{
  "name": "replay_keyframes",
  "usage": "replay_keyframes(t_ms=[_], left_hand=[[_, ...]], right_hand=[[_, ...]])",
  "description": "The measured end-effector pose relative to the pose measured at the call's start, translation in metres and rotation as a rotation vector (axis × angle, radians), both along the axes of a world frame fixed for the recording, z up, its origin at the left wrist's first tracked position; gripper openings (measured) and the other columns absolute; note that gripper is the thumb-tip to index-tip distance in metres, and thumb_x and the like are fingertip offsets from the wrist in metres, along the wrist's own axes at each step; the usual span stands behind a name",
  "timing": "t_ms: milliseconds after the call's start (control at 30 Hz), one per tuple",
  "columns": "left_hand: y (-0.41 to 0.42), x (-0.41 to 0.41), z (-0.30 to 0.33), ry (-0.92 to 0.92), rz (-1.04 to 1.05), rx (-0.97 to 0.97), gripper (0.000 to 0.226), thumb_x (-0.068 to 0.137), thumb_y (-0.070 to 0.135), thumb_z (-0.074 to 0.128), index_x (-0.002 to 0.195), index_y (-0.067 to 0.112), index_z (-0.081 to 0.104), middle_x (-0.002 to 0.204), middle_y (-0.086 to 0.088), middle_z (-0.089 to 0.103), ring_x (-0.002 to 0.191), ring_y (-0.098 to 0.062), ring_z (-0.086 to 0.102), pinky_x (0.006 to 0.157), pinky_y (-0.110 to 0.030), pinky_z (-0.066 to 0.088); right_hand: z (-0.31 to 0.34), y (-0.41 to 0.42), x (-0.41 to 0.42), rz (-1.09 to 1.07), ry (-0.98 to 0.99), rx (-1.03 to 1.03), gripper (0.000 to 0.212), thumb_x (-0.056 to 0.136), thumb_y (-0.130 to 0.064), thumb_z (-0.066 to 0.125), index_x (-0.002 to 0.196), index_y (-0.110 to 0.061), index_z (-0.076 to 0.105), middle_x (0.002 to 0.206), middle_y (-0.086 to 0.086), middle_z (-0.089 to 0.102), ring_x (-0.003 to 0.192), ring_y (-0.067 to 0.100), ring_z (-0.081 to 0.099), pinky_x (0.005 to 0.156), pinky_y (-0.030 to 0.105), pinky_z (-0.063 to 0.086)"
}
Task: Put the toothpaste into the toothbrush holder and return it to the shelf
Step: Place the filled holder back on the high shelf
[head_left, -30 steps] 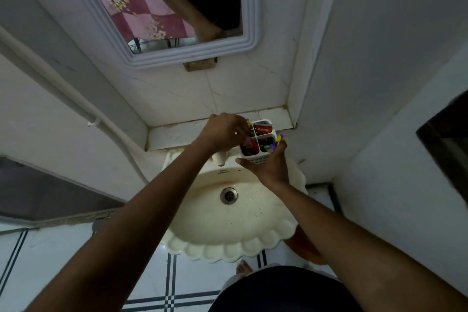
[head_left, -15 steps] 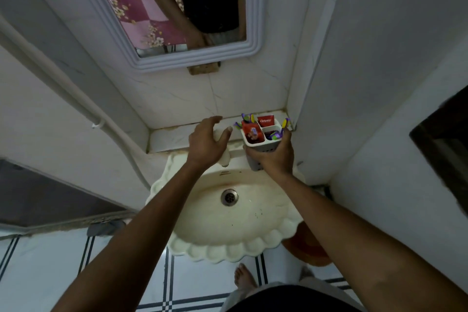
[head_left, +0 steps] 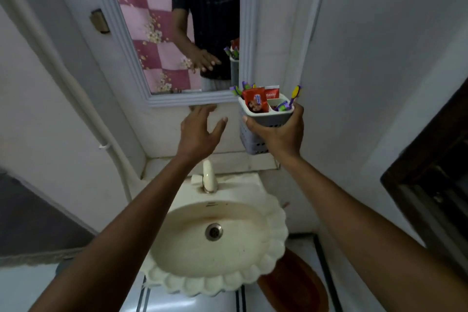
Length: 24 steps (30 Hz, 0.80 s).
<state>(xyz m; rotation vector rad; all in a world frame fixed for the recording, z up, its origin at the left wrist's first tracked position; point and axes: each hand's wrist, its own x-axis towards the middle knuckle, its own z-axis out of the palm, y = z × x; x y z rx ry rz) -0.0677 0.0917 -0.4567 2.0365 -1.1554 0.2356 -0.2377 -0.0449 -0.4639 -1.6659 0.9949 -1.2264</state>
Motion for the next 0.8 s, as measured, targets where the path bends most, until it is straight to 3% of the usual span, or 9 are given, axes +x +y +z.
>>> replay_keyframes(t_ms=[300, 400, 500, 633, 800], left_hand=[[-0.018, -0.007, 0.158, -0.218, -0.026, -0.222, 0.056, 0.102, 0.056, 0.059, 0.143, 0.018, 0.061, 0.139, -0.003, 0.066, 0.126, -0.020, 0.061, 0.107, -0.048, 0.050], [-0.020, -0.011, 0.212, -0.316, -0.041, -0.298, 0.050, 0.103, 0.053, 0.060, 0.139, 0.018, 0.063, 0.139, -0.002, 0.067, 0.125, -0.017, 0.061, 0.106, -0.041, 0.050], [-0.021, -0.018, 0.271, -0.381, -0.069, -0.371, 0.044, 0.104, 0.048, 0.060, 0.137, 0.020, 0.063, 0.134, -0.003, 0.068, 0.123, -0.018, 0.061, 0.104, -0.049, 0.051], [-0.025, -0.023, 0.340, -0.459, -0.016, -0.439, 0.053, 0.104, 0.054, 0.059, 0.145, 0.022, 0.058, 0.146, -0.003, 0.062, 0.135, -0.021, 0.056, 0.113, -0.054, 0.045], [-0.032, -0.028, 0.414, -0.548, -0.022, -0.550, 0.059, 0.102, 0.060, 0.056, 0.144, 0.019, 0.061, 0.145, -0.002, 0.064, 0.134, -0.021, 0.059, 0.110, -0.054, 0.048]], right_hand=[[0.184, -0.013, -0.014, 0.011, -0.199, -0.254, 0.106, 0.048, -0.079, 0.101, 0.125, -0.023, 0.056, 0.121, -0.005, 0.073, 0.109, 0.016, 0.075, 0.087, 0.039, 0.066], [0.240, -0.013, -0.022, 0.010, -0.239, -0.324, 0.106, 0.047, -0.083, 0.098, 0.122, -0.021, 0.056, 0.118, -0.004, 0.075, 0.105, 0.018, 0.076, 0.085, 0.040, 0.067], [0.297, -0.011, -0.029, -0.002, -0.267, -0.391, 0.107, 0.046, -0.087, 0.095, 0.121, -0.023, 0.055, 0.116, -0.006, 0.074, 0.103, 0.017, 0.076, 0.085, 0.038, 0.067], [0.364, -0.004, -0.037, -0.030, -0.312, -0.455, 0.105, 0.045, -0.089, 0.092, 0.119, -0.024, 0.056, 0.116, -0.008, 0.071, 0.103, 0.015, 0.073, 0.080, 0.027, 0.057], [0.437, -0.001, -0.041, -0.039, -0.361, -0.526, 0.107, 0.049, -0.087, 0.094, 0.125, -0.022, 0.055, 0.121, -0.007, 0.068, 0.110, 0.018, 0.070, 0.083, 0.031, 0.058]])
